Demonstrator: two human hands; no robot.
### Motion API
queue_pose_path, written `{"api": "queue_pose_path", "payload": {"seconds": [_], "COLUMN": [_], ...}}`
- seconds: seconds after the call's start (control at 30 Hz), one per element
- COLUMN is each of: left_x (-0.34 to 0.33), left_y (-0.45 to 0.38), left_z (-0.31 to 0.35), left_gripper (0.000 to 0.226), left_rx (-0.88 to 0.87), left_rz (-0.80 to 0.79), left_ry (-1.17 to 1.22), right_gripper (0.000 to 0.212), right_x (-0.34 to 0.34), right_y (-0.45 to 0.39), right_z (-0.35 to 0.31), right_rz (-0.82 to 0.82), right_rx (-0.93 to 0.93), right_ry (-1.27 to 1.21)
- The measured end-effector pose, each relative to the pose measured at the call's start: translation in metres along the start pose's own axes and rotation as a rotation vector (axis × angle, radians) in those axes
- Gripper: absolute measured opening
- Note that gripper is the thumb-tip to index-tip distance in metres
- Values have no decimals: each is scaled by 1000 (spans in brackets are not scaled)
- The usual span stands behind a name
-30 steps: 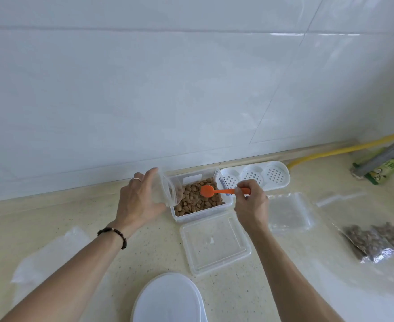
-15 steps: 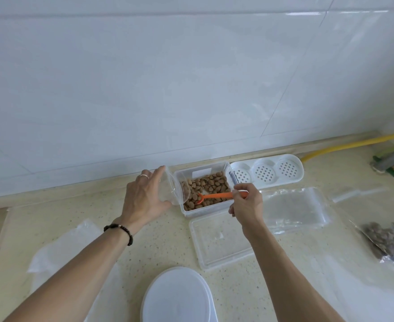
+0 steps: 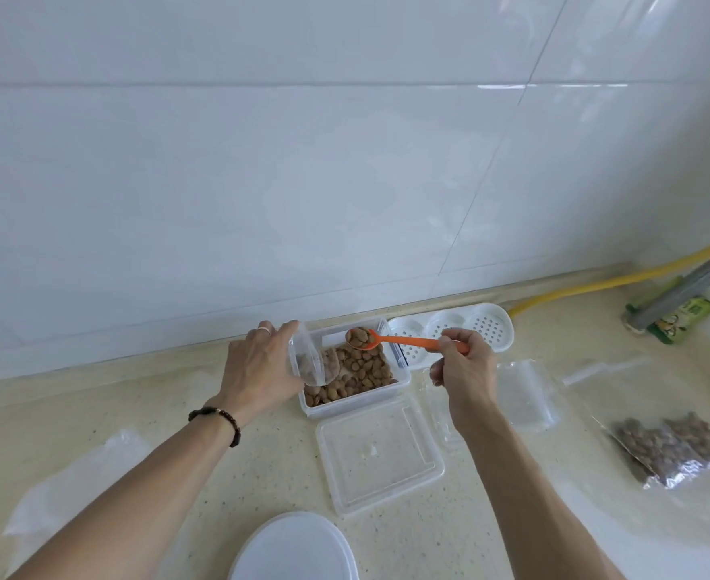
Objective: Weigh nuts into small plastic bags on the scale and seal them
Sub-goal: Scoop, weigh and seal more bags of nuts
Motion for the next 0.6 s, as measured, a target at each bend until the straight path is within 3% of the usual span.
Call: {"api": "queue_pose_path", "payload": {"seconds": [0.2, 0.4, 0.6], "left_x": [1, -1, -6], "left_y": [-6, -6, -6], "left_z": [8, 12, 5], "left_gripper": [80, 90, 95], "left_rx": [33, 46, 86], "left_rz": [-26, -44, -39], "left_ry": [75, 227, 268], "right_gripper": [9, 12, 11], "right_x": [-19, -60, -55], "right_y": [20, 46, 54], "right_z": [-38, -43, -55], "right_rz": [-78, -280, -294], "right_rx": [204, 461, 620], "right_ry": [171, 418, 526]}}
Point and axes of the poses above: each hand's wrist, its own y-axis away from the middle knuckle, its own x-axis out of the back of the hand, z = x × y, the point moved 7 cm from there along -y, towards the middle knuckle, and after that the axes turned 10 degrees about -x, right-handed, at the moved point
